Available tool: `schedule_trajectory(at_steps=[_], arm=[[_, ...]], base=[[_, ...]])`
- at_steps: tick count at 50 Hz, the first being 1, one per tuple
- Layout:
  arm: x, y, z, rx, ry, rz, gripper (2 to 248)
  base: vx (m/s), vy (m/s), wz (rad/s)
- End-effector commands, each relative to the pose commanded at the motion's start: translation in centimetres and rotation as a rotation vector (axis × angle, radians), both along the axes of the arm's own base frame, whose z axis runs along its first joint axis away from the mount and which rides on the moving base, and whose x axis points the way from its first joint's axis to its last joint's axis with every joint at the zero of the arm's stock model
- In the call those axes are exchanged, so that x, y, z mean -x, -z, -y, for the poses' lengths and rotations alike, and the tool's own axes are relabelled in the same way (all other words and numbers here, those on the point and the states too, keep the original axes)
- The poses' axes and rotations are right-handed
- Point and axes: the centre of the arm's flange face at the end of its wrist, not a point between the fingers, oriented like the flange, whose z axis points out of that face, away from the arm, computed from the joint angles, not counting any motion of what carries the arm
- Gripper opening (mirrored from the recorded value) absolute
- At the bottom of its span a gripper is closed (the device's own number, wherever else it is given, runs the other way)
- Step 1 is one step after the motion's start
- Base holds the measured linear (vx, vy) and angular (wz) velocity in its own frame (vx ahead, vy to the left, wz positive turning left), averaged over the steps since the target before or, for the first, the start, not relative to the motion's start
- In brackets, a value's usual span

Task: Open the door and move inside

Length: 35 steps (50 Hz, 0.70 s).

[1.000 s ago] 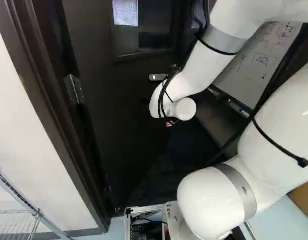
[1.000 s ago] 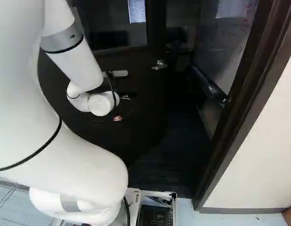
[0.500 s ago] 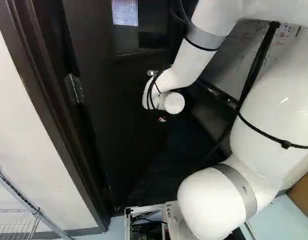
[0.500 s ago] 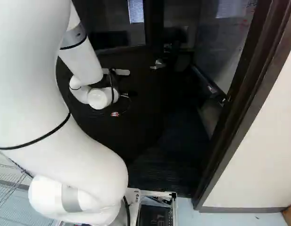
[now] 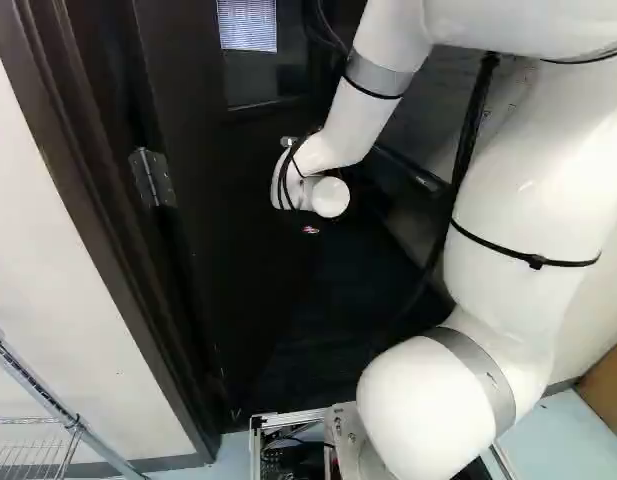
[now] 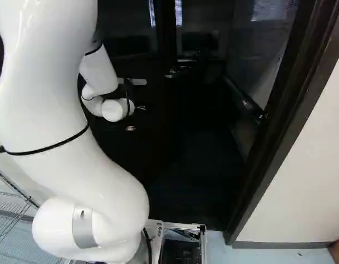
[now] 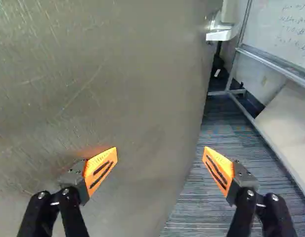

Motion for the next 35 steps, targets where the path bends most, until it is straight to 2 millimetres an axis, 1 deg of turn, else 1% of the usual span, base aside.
schedule_trajectory(at_steps=[35], arm=[[-5.5,0.3,-4.9,-0.006,-0.061,0.019,247]], base=[[0.000,0.000,0.000]])
